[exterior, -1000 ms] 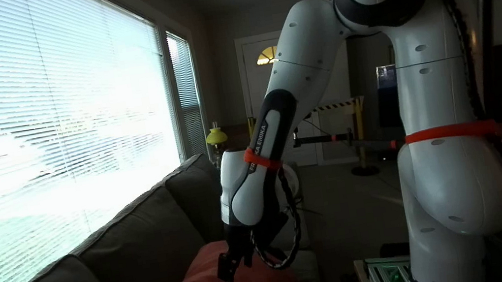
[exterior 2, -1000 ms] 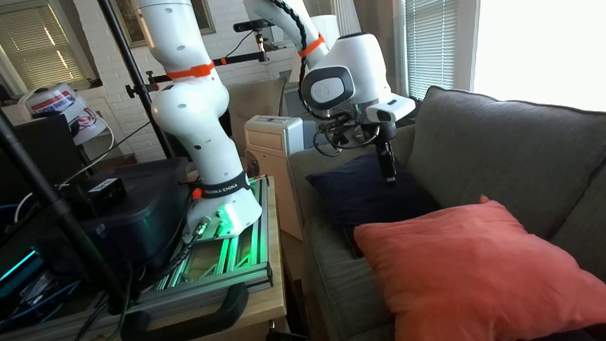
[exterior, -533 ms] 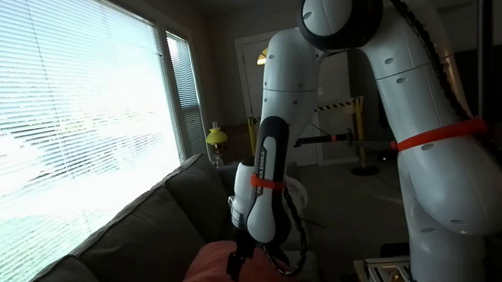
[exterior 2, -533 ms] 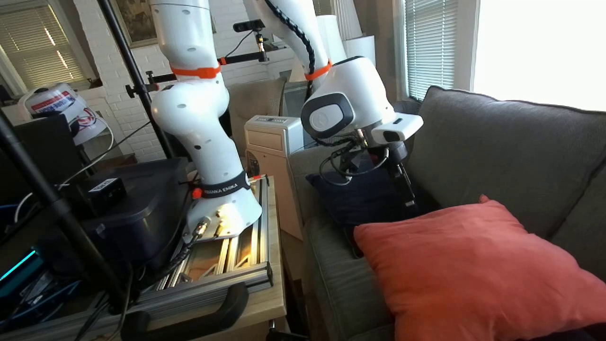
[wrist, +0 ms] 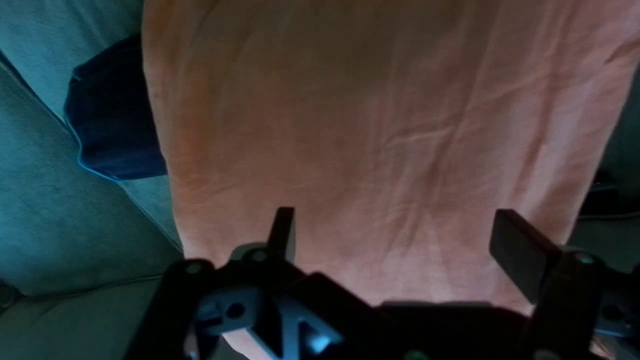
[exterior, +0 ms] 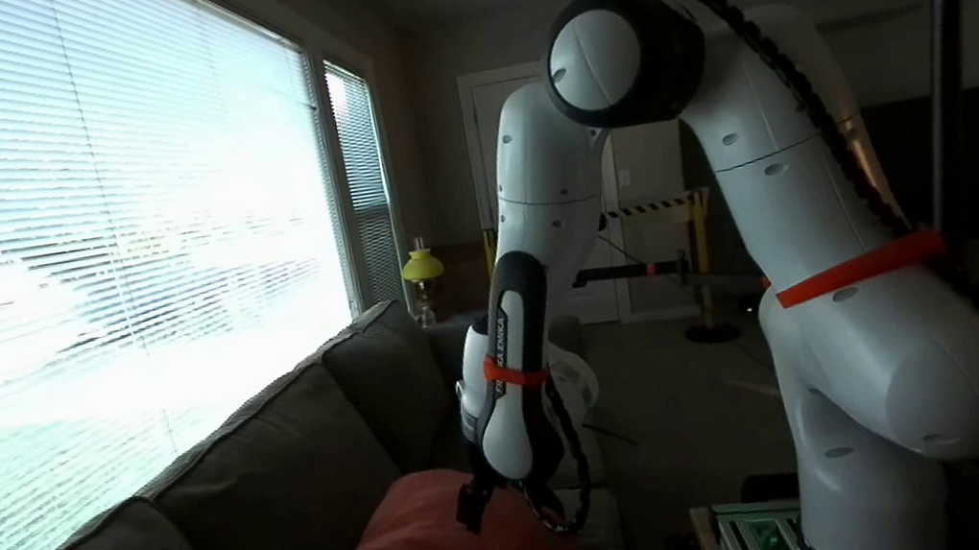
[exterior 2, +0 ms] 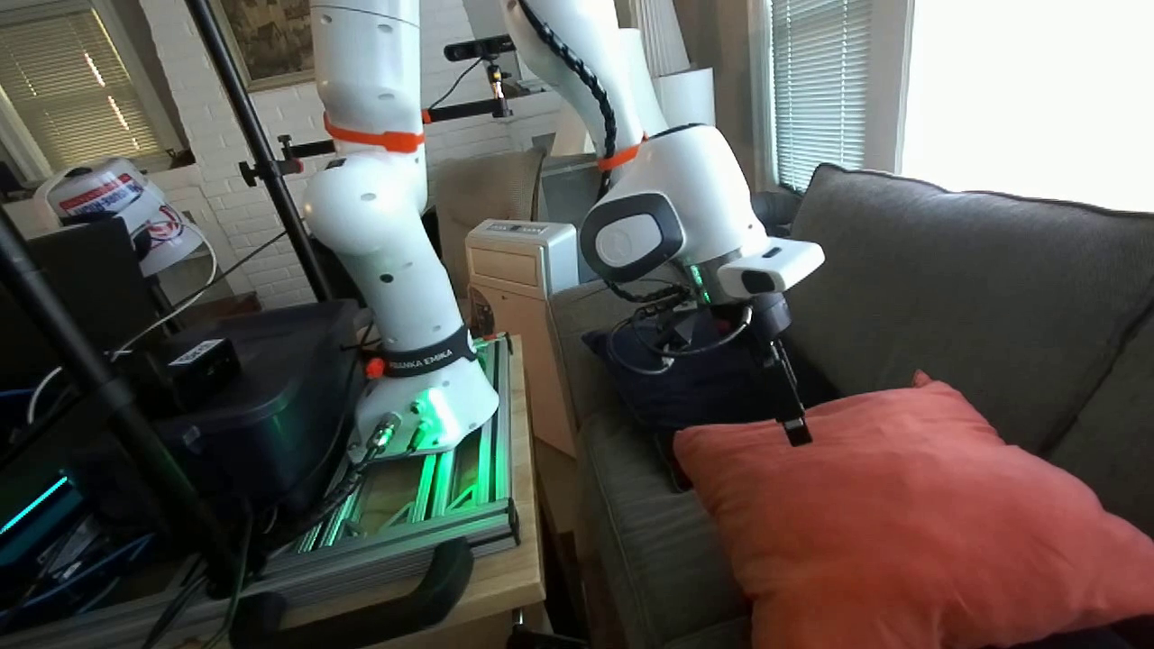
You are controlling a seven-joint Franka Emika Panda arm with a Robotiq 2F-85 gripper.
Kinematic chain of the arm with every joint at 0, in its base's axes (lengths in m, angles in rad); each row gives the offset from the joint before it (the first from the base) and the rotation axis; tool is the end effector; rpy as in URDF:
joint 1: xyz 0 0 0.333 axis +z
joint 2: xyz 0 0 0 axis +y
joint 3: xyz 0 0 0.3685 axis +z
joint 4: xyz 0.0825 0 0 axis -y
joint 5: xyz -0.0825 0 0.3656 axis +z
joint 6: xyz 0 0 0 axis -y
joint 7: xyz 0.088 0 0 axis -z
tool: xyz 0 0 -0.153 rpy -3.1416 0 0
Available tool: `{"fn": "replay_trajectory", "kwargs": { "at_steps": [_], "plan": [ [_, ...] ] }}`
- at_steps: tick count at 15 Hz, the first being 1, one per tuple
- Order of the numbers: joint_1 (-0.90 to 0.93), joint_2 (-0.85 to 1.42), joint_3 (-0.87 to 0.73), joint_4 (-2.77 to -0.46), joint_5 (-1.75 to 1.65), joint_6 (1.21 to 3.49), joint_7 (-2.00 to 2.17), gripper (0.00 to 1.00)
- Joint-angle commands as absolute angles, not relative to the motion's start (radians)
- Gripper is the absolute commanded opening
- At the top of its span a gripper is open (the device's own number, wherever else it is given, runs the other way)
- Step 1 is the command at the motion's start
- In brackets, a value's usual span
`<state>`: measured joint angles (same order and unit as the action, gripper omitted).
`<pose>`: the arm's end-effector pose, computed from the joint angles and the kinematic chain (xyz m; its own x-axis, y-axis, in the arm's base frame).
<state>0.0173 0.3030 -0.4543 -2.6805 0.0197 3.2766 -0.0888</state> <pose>0.4126 -0.2045 0.2057 0.9092 -0.2844 0.3040 -0.3417 -0.9269 0.1549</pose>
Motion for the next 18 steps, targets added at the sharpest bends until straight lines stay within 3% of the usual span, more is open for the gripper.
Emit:
{"fn": "replay_trajectory", "kwargs": {
  "at_steps": [1,7,14,16,18],
  "plan": [
    [0.09,0.428,-0.511,-2.621,0.046,3.298,-0.075,1.0],
    [-0.056,0.496,-0.325,-2.595,0.035,3.463,-0.05,1.0],
    [-0.13,0.649,-0.273,-2.59,0.025,3.669,-0.094,1.0],
    [-0.145,0.688,-0.266,-2.581,0.026,3.693,-0.096,0.74],
    [-0.151,0.712,-0.259,-2.571,0.045,3.698,-0.078,0.58]
  ]
}}
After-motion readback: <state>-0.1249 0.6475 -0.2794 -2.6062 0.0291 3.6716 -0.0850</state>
